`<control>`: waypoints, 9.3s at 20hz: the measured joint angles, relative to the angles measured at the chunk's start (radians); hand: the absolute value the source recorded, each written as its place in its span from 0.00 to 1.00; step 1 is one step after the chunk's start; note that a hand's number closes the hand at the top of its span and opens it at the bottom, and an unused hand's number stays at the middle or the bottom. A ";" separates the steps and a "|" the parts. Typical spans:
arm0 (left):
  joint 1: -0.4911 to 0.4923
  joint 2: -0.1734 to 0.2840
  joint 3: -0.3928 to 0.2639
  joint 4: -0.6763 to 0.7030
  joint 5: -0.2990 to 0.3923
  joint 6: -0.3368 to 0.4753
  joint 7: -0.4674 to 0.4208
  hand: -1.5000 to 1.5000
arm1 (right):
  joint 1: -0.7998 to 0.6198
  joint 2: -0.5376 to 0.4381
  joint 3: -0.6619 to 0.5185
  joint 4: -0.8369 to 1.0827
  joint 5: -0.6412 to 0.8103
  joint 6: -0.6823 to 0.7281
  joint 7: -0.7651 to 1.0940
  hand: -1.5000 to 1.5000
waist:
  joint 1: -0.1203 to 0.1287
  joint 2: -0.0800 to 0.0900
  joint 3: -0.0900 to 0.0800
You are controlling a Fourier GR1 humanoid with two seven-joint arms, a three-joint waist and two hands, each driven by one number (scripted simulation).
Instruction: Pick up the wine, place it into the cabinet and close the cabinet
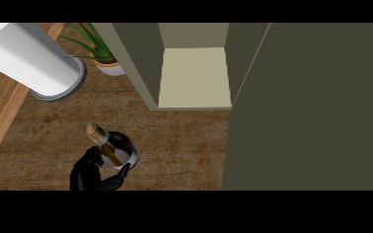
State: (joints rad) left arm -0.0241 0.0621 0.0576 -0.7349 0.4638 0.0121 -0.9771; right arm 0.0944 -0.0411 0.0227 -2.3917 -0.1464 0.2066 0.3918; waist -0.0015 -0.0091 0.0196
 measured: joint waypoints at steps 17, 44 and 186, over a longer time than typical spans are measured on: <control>0.081 0.121 -0.158 -0.165 -0.050 -0.358 0.167 1.00 | -0.018 -0.005 -0.029 0.022 -0.018 -0.001 0.003 0.00 | 0.003 0.006 -0.017; 0.036 -0.029 -0.265 -0.955 -0.039 0.021 0.779 1.00 | 0.005 0.007 -0.023 0.043 -0.012 0.013 -0.020 0.00 | -0.001 0.008 -0.019; -0.057 0.390 -0.670 -1.136 0.214 0.473 0.572 0.00 | -0.005 -0.102 0.037 0.037 -0.004 0.158 0.006 1.00 | 0.017 0.005 -0.019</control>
State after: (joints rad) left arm -0.0814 0.4524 -0.6124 -1.8713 0.6778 0.4855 -0.4054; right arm 0.0898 -0.1428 0.0595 -2.3549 -0.1500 0.3650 0.3977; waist 0.0155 -0.0045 0.0003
